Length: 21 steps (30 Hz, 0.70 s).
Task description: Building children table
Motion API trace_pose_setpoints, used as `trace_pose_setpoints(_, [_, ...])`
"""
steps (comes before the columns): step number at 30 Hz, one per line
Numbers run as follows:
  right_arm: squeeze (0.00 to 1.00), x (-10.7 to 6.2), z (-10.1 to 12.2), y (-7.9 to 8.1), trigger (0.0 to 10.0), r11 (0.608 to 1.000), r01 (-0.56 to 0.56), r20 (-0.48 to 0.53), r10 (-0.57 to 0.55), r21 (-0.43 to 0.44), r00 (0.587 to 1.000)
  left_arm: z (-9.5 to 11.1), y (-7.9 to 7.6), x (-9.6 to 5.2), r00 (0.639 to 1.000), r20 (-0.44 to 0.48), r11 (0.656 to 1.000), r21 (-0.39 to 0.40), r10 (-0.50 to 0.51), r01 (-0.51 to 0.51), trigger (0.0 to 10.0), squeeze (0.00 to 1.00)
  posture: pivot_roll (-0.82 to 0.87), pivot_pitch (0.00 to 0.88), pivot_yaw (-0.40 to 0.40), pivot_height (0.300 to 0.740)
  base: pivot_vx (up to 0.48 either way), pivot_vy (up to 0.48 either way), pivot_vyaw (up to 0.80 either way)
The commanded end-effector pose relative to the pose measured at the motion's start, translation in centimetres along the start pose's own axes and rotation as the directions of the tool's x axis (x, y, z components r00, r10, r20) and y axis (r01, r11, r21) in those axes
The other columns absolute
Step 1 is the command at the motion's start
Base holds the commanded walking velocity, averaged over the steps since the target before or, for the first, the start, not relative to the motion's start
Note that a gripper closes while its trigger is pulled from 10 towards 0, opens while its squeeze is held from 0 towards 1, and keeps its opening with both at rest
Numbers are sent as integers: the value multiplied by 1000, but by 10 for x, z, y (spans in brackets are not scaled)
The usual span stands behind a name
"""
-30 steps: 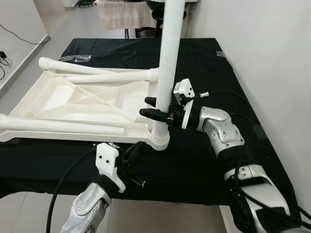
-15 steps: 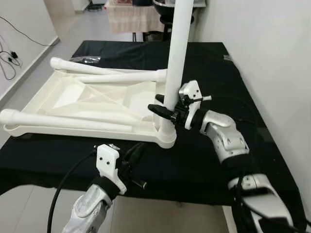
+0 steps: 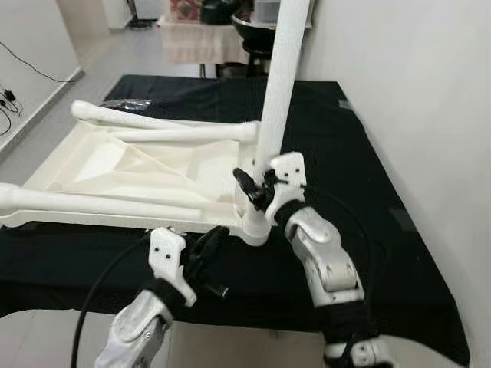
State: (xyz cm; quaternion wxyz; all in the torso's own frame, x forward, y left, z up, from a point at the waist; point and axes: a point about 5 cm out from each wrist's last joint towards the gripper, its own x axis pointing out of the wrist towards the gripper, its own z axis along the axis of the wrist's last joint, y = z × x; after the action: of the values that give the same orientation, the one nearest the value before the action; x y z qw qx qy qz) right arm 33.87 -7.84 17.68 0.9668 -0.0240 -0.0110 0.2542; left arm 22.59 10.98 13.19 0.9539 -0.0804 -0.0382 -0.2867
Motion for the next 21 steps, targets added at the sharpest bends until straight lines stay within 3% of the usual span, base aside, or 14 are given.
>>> trace_pose_setpoints(1, [1000, -2, -28, -5, 10000, 998, -32, -120, 39, 60, 992, -4, 0, -3, 1000, -10, 1000, -5, 13, -13, 10000, 0, 32, 70, -18, 740, 0, 0, 0])
trace_pose_setpoints(7, [1000, 4, 1, -11, 10000, 974, -227, -13, 227, 18, 974, -5, 0, -3, 1000, -11, 1000, -11, 8, -8, 10000, 0, 32, 66, -18, 740, 0, 0, 0])
trace_pose_setpoints(8, [0, 5, 5, -15, 10000, 962, -274, -1, 274, 4, 962, -5, 0, -3, 1000, -11, 1000, -11, 8, -8, 10000, 0, 37, 65, -21, 740, 0, 0, 0])
trace_pose_setpoints(10, [0, 5, 14, -20, 10000, 917, -399, 28, 399, 0, 916, -5, -1, -3, 1000, -11, 1000, -11, 8, -8, 10000, 0, 39, 64, -24, 740, 0, 0, 0])
trace_pose_setpoints(11, [0, 4, 22, -23, 10000, 855, -519, 51, 518, 2, 854, -5, -1, -2, 1000, -10, 1000, -11, 8, -9, 10000, 0, 41, 64, -25, 740, 0, 0, 0])
trace_pose_setpoints(12, [0, 4, 22, -23, 10000, 855, -519, 51, 518, 2, 854, -5, -1, -2, 1000, -10, 1000, -11, 8, -9, 10000, 0, 41, 64, -25, 740, 0, 0, 0])
trace_pose_setpoints(18, [0, 5, 23, -30, 10000, 731, -683, 9, 683, 16, 731, -6, -2, -2, 1000, -8, 1000, -10, 11, -11, 10000, 0, 55, 68, -28, 740, 0, 0, 0])
trace_pose_setpoints(19, [0, 5, 23, -30, 10000, 731, -683, 9, 683, 16, 731, -6, -2, -2, 1000, -8, 1000, -10, 11, -11, 10000, 0, 55, 68, -28, 740, 0, 0, 0])
trace_pose_setpoints(21, [0, 5, 22, -32, 10000, 675, -737, -11, 737, 31, 675, -5, -3, -2, 1000, -6, 1000, -11, 14, -14, 10000, 0, 61, 72, -30, 740, 0, 0, 0])
